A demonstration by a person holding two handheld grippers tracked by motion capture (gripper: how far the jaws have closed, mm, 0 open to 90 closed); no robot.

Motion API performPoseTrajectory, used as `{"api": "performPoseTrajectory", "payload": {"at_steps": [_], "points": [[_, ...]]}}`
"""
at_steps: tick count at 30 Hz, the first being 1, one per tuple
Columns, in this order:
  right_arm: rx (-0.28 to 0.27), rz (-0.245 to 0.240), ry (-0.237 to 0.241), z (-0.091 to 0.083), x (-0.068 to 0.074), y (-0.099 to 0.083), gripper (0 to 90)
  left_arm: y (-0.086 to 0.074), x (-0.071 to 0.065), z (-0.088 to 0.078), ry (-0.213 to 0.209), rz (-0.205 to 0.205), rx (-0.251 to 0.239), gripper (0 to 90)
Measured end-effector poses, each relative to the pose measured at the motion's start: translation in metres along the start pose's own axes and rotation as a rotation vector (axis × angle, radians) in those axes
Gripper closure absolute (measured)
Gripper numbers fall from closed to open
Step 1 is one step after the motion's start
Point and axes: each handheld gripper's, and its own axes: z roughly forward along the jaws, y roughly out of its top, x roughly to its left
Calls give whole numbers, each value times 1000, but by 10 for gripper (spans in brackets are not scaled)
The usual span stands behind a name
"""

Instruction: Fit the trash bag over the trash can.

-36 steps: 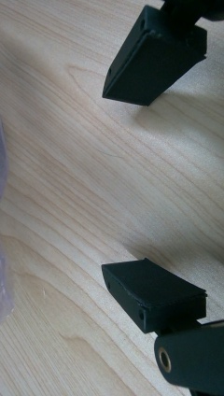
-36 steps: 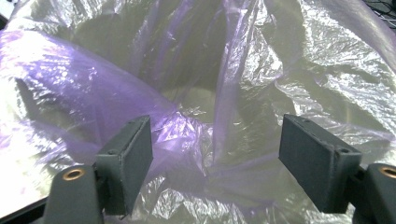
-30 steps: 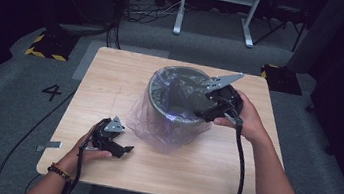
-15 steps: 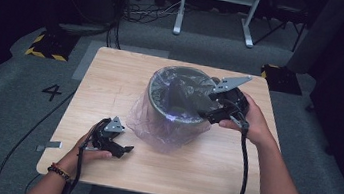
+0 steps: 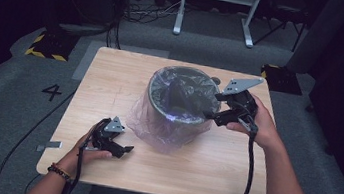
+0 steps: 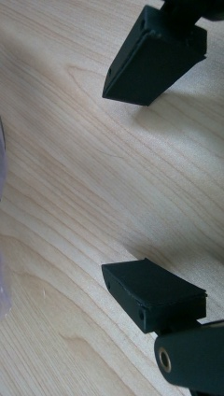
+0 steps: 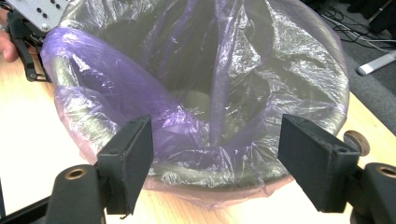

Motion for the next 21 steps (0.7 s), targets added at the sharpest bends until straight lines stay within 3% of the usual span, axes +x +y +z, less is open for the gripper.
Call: {"api": "performPoseTrajectory", "payload": {"at_steps": [21], "points": [[14,-57,-22,-9,12,-15,245,0,0,0,0,0,0,142]]}}
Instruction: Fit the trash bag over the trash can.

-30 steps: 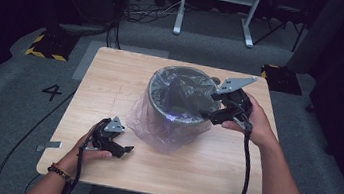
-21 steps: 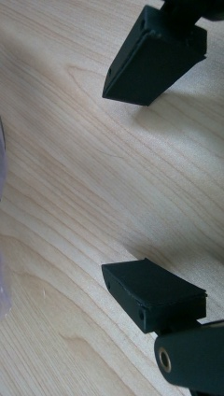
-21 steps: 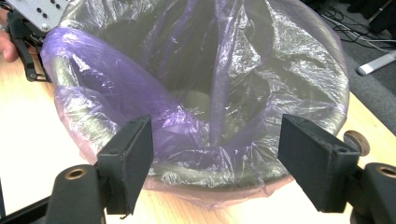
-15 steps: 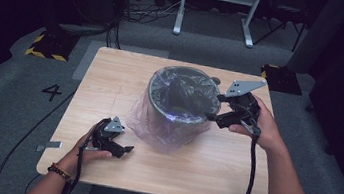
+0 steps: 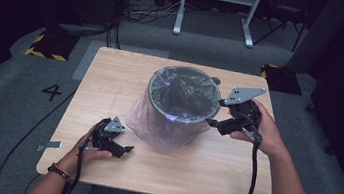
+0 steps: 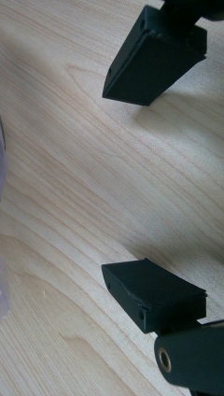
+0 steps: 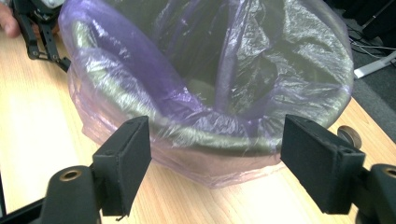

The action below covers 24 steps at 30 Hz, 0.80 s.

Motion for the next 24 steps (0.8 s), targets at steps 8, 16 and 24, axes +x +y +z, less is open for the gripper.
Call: {"api": "performPoseTrajectory", "payload": {"at_steps": [8,16,24], "points": [[9,-12,-3,1,5,-7,240,0,0,0,0,0,0,142],[6,-17,1,5,10,-20,225,0,0,0,0,0,0,142],[8,-17,3,10,14,-34,225,0,0,0,0,0,0,142]]}}
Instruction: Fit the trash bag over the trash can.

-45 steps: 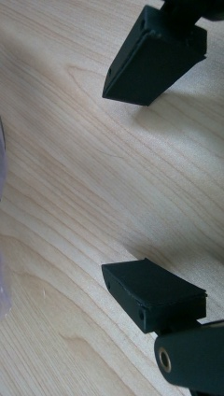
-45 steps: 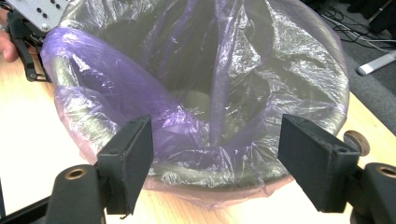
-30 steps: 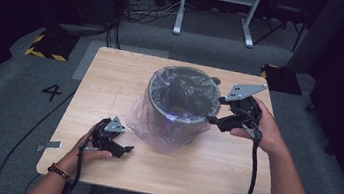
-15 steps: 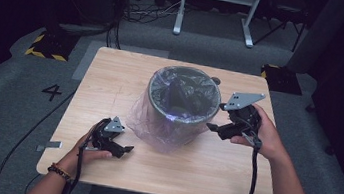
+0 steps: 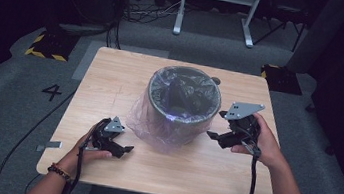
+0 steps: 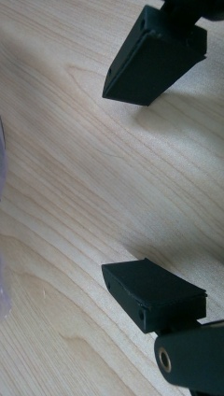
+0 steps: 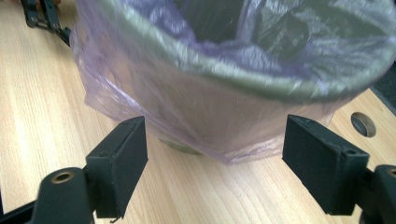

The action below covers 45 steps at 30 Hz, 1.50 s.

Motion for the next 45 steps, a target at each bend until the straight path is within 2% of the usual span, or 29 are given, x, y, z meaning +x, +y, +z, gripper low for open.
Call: {"api": "performPoseTrajectory", "payload": {"at_steps": [14,45], "points": [[32,28,5,12,4,-29,226,0,0,0,0,0,0,142],[121,81,-2,33,13,-79,222,0,0,0,0,0,0,142]]}}
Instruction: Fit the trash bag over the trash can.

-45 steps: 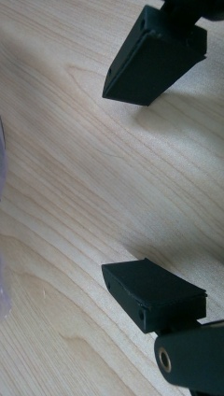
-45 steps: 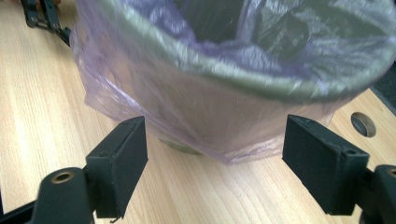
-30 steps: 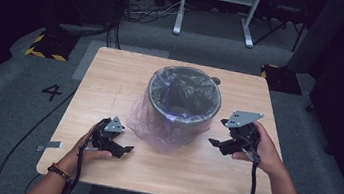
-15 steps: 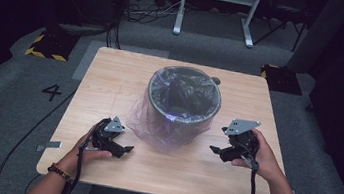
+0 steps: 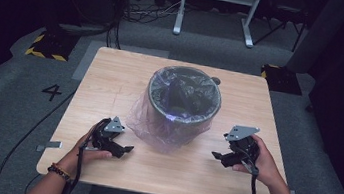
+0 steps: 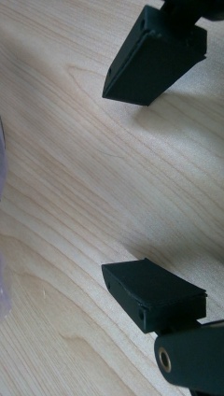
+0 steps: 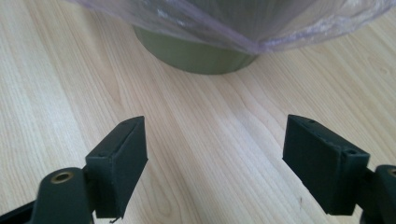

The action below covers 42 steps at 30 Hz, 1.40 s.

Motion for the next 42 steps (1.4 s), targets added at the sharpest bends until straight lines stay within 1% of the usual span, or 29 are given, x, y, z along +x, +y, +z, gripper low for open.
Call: {"api": "performPoseTrajectory", "payload": {"at_steps": [6,10,12,14,16,17,20,36,42], "points": [[8,28,1,3,-1,-13,220,0,0,0,0,0,0,142],[17,32,-4,5,-1,-19,218,0,0,0,0,0,0,142],[18,37,3,6,-1,-23,218,0,0,0,0,0,0,142],[21,38,-6,6,-1,-27,217,0,0,0,0,0,0,142],[18,44,-1,7,-1,-30,217,0,0,0,0,0,0,142],[21,44,-13,7,-1,-33,217,0,0,0,0,0,0,142],[20,42,-9,8,0,-37,217,0,0,0,0,0,0,142],[26,87,-19,10,-1,-63,217,0,0,0,0,0,0,142],[26,139,-26,10,-5,-78,217,0,0,0,1,0,0,142]]}}
